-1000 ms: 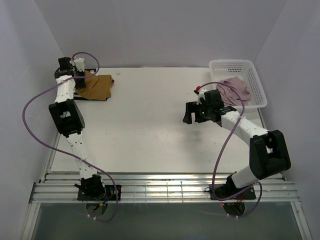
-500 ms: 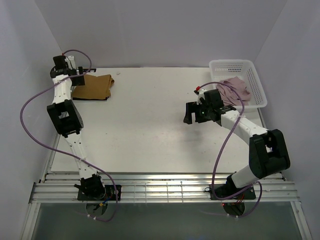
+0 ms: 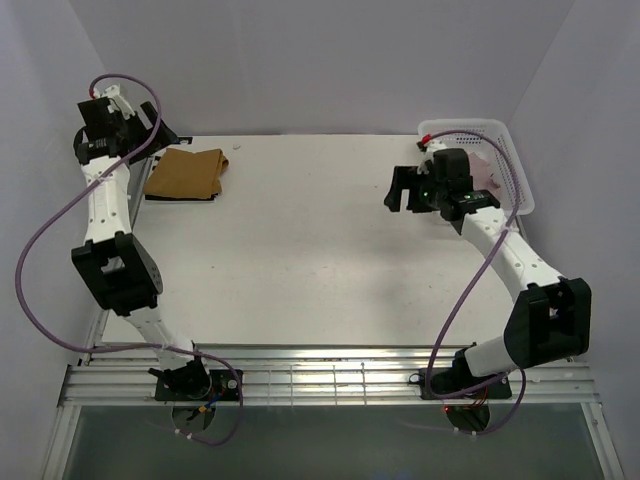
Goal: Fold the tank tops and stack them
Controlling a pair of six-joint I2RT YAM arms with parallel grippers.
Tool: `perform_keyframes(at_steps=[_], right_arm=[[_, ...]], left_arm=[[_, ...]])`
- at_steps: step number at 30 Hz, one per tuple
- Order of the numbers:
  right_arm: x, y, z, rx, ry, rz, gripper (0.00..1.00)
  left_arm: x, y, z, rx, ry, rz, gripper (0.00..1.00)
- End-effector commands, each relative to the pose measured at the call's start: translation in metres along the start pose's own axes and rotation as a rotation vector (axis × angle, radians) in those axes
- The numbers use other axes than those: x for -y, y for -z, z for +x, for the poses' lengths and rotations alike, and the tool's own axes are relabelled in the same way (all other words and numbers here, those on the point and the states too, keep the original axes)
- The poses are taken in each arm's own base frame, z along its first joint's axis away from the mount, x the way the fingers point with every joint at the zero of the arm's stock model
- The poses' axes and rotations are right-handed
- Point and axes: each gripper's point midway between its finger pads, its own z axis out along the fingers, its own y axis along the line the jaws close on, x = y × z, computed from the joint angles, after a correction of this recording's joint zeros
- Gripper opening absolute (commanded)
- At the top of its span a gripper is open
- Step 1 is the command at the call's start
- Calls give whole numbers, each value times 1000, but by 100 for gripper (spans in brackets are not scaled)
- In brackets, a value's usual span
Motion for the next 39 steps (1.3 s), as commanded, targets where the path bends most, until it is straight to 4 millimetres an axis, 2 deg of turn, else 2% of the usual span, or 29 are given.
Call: perform_keyframes(at_steps=[1,2,3,4,5,6,7,8,9,11,12,14,16,18,20,21,22,24,26,28,29,31,32,33,34,35,37,38,39], right_arm=[[47,25,-53,110,-104,144,90],[70,34,-72,150,-141,191,90],[86,29,-73,136,-160,221,90],[100,29,-77,136,-176,249,90],[122,39,-97,173,-196,288,90],[136,25,-92,131,-211,298,90],[155,26,-90,110,-235,330,90],[174,30,-105,135,-238,354,90],[188,12,-96,86,-223,349,90],[206,0,-94,49,-230,357,90],[220,-15,-100,30,-236,378,90],[227,-28,-94,-27,-222,374,90],[245,-45,-88,-60,-217,409,90],[264,-57,-71,-108,-225,480,91],[270,-67,-62,-122,-228,491,96],[270,-75,-56,-130,-234,470,99],[270,-79,-52,-136,-236,460,96],[271,-81,-54,-129,-238,460,54],[272,-68,-76,-76,-224,487,9],[274,-49,-101,-13,-203,538,8],[268,-29,-129,59,-179,545,8],[258,-9,-155,115,-145,532,8],[246,7,-182,176,-121,507,8],[222,19,-199,210,-98,418,8],[206,26,-205,216,-90,371,8],[179,45,-220,263,-57,302,8],[130,52,-228,279,39,227,8],[100,71,-236,318,94,198,8],[78,70,-232,309,162,176,8]], left_arm=[[65,72,-5,85,156,189,98],[66,61,46,-4,224,176,98],[74,68,57,8,226,193,98],[95,90,51,83,197,249,98],[91,84,93,15,240,239,98],[98,89,103,17,233,256,98],[98,91,111,22,236,244,98],[103,97,133,-7,248,244,98],[105,99,142,-17,248,243,98],[106,103,151,-8,244,247,98],[103,101,164,-27,250,241,98],[97,98,173,-42,260,216,98],[94,97,182,-68,265,203,98],[91,95,186,-77,273,186,98],[84,93,190,-79,288,147,98],[80,91,196,-97,296,125,98],[78,90,197,-103,299,112,98],[76,90,200,-116,302,101,98],[78,92,196,-112,301,102,98],[84,100,191,-100,298,130,98],[86,103,188,-93,297,142,98],[87,108,190,-107,312,137,98],[89,111,189,-108,316,141,98],[90,115,190,-119,320,145,98],[93,118,192,-133,322,160,98],[96,124,191,-129,321,172,98],[98,131,197,-149,321,181,98],[98,134,198,-150,321,180,98],[97,140,203,-164,321,172,98]])
